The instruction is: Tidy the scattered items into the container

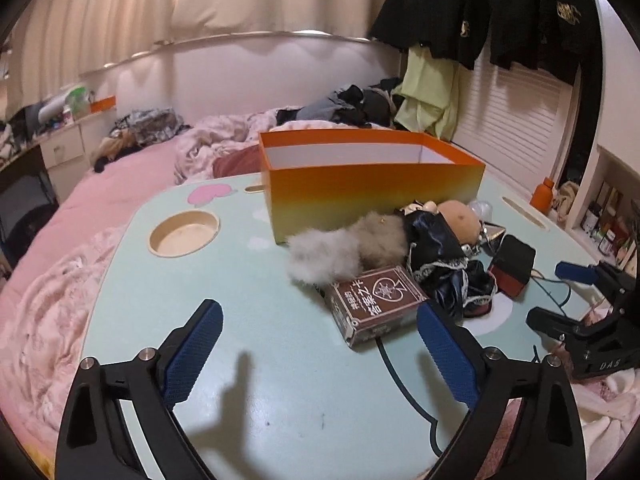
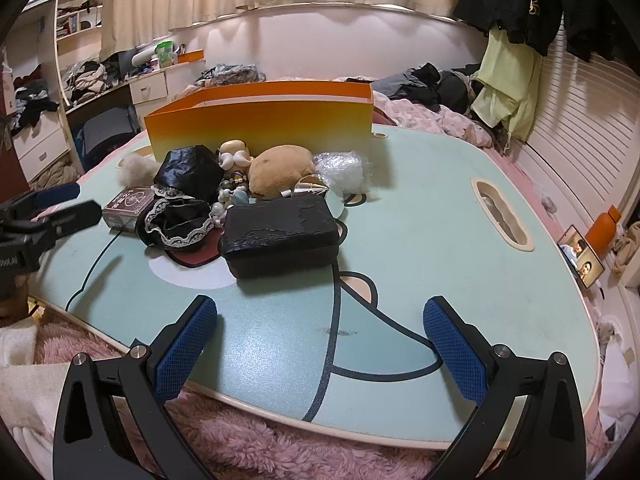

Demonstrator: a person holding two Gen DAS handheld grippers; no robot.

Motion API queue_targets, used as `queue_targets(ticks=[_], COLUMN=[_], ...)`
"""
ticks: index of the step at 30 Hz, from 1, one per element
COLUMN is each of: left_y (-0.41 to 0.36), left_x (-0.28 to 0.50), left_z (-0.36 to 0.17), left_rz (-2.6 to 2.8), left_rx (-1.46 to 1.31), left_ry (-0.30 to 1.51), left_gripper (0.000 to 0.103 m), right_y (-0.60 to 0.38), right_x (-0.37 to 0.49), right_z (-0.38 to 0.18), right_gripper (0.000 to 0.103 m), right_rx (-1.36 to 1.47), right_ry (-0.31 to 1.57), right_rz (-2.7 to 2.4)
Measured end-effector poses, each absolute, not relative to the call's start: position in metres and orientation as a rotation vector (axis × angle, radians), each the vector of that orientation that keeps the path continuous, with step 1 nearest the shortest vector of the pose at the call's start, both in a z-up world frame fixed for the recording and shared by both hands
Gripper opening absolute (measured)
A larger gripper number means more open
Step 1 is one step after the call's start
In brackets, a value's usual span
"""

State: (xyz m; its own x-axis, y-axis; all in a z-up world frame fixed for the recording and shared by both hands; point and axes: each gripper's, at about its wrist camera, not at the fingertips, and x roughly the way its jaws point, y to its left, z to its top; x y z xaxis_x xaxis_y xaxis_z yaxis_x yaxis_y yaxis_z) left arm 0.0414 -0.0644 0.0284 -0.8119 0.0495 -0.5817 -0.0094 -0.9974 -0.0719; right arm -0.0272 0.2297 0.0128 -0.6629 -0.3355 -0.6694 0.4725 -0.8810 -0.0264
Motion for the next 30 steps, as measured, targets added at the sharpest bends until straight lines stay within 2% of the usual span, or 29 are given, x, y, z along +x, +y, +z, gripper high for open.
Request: queue_targets(ticks=[7,11,17,18,19,20,21,23,26,30], left_y=[-0.066,-0.047,-0.028,-0.027,-0.026,-0.026,-0.027,-0.029,-0.033,-0.039], left_x=[0.026,0.018,0.006,0.006,0.007,0.007,0.010,0.015,0.026,0.043], left_z=[0.027,0.028,0.021,0.019,0.018,0.017,0.017,0.017,0.020,0.034], left_rz=[2.865,2.849,2.856,2.863,2.863,2.853,2.861,2.868,2.854,2.871], left_rx=[-1.028,-1.058,-1.151,-1.162,-1.167,-1.176,-1.166,-1.153,-1.129,-1.058], left_ry=[-0.221,-0.177,-0.095,-0.077,-0.067,-0.063,-0.059,-0.055,-0.070,-0.043], left_gripper=[0.087,0.087,0.087,0.083,0.071,0.064,0.062,0.060,0.060,0.060], right_y=[0.232,0.237,0.220,0.215,0.211,0.207,0.205,0.203,0.204,0.213], right_x=[-0.027,-0.031,-0.043,-0.046,-0.048,-0.052,-0.053,-0.055,-0.054,-0.046], right_z=[0.014,0.028,0.036,0.035,0.034,0.031,0.028,0.023,0.016,0.019], right_gripper=[0.103,0.103,0.103,0.103,0.103,0.103,0.101,0.082,0.061,0.061], right_rx=[0.936,0.863,0.822,0.827,0.837,0.855,0.870,0.891,0.916,0.878], right_ry=[0.252,0.199,0.278,0.292,0.305,0.318,0.324,0.326,0.308,0.286], right_rz=[-2.500,-2.511,-2.500,-2.482,-2.465,-2.451,-2.447,-2.433,-2.386,-2.388])
